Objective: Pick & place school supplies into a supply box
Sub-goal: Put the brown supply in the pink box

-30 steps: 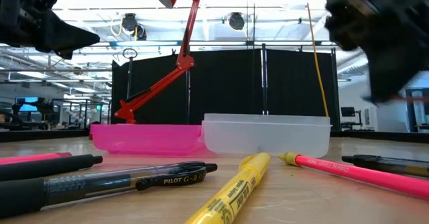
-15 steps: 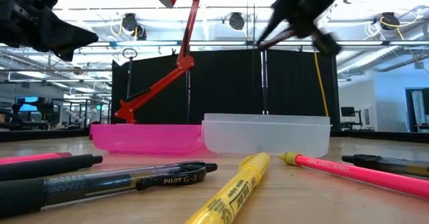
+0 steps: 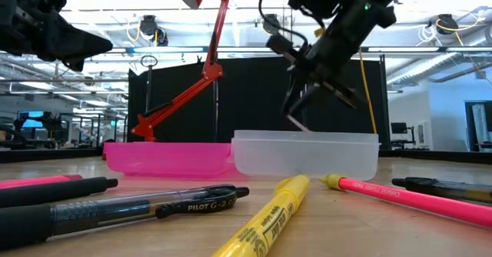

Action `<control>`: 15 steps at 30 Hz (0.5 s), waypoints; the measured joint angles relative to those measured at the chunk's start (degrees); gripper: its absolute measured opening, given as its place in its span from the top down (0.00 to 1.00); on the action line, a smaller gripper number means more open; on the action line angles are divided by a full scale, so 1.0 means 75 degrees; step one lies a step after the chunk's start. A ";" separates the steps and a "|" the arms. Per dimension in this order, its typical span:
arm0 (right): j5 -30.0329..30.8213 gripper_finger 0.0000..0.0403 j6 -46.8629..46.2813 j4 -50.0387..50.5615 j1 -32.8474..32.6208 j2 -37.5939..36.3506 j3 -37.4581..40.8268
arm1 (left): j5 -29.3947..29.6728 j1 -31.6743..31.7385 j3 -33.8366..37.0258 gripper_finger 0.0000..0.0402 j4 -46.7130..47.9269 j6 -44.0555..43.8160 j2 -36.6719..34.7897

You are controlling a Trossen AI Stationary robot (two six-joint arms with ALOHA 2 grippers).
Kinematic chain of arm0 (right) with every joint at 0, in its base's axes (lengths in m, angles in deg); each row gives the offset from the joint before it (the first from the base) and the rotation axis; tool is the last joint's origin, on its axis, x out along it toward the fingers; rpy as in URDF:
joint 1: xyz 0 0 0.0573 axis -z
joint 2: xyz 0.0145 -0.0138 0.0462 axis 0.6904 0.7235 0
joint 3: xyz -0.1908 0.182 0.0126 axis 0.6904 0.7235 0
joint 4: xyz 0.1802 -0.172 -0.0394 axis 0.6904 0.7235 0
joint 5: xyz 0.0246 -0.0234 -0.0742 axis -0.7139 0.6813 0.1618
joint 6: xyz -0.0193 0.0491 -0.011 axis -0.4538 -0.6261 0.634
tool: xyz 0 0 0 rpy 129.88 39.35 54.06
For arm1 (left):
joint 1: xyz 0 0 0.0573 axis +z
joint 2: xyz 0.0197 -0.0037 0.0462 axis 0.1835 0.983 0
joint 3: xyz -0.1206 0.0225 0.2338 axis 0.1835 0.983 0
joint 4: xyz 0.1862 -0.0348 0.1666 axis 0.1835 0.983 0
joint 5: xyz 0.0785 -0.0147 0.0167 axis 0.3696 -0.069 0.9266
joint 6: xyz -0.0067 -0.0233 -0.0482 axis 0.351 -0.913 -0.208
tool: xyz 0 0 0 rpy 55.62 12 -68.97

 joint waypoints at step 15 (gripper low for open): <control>-0.0415 0.96 0.0197 -0.0119 -0.0002 0.0729 -0.0006 | 0.0008 0.0000 0.0000 0.90 -0.0025 0.0003 0.0000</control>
